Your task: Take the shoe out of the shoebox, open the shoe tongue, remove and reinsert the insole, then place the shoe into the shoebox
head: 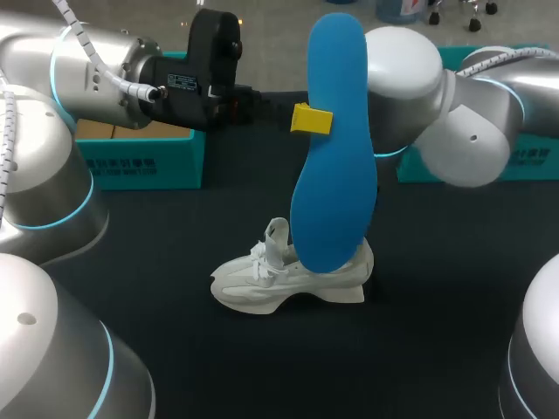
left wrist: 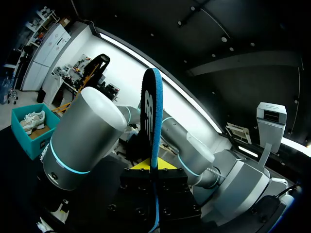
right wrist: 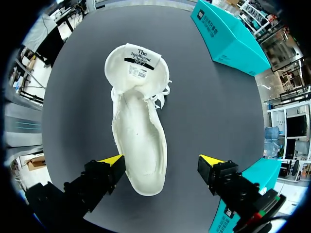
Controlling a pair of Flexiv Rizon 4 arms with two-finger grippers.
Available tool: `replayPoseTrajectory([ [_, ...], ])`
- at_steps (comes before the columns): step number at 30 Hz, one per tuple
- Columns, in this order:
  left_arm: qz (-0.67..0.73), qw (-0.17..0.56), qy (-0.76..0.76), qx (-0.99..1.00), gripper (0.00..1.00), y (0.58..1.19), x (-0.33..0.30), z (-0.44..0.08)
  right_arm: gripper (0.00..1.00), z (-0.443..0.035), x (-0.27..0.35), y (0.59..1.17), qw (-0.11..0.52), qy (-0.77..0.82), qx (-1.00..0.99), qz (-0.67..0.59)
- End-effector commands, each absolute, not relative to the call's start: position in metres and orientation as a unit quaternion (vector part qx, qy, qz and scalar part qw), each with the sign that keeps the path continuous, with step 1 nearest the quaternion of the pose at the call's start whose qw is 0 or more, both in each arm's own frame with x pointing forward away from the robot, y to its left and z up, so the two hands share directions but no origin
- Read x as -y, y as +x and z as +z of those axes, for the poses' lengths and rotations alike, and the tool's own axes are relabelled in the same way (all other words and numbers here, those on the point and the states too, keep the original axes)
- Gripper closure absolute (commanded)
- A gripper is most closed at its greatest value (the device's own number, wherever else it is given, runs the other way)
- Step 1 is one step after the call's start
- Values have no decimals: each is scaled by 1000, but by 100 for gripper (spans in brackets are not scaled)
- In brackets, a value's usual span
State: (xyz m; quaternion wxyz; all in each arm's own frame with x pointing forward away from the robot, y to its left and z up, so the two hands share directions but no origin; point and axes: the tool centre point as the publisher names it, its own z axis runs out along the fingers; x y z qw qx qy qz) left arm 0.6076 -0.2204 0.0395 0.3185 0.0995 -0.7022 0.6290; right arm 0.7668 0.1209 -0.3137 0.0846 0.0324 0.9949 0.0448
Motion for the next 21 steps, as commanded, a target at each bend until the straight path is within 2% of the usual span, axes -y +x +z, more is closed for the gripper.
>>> replayPoseTrajectory([
  [1, 629, 318, 99, 702, 100, 607, 221, 39, 0, -331, -146, 784, 73, 22, -997, 30],
  [17, 629, 318, 99, 702, 100, 607, 221, 39, 0, -375, -165, 784, 38, -5, -999, 32],
  [18, 629, 318, 99, 702, 100, 607, 221, 39, 4, -377, -166, 784, 36, -6, -999, 25],
  [19, 629, 318, 99, 702, 100, 607, 221, 39, 15, -379, -165, 784, 34, -2, -999, 20],
  [20, 629, 318, 99, 702, 100, 607, 221, 39, 36, -381, -164, 784, 33, 2, -999, 19],
  [21, 629, 318, 99, 702, 100, 607, 221, 39, 53, -382, -163, 784, 32, 6, -999, 22],
])
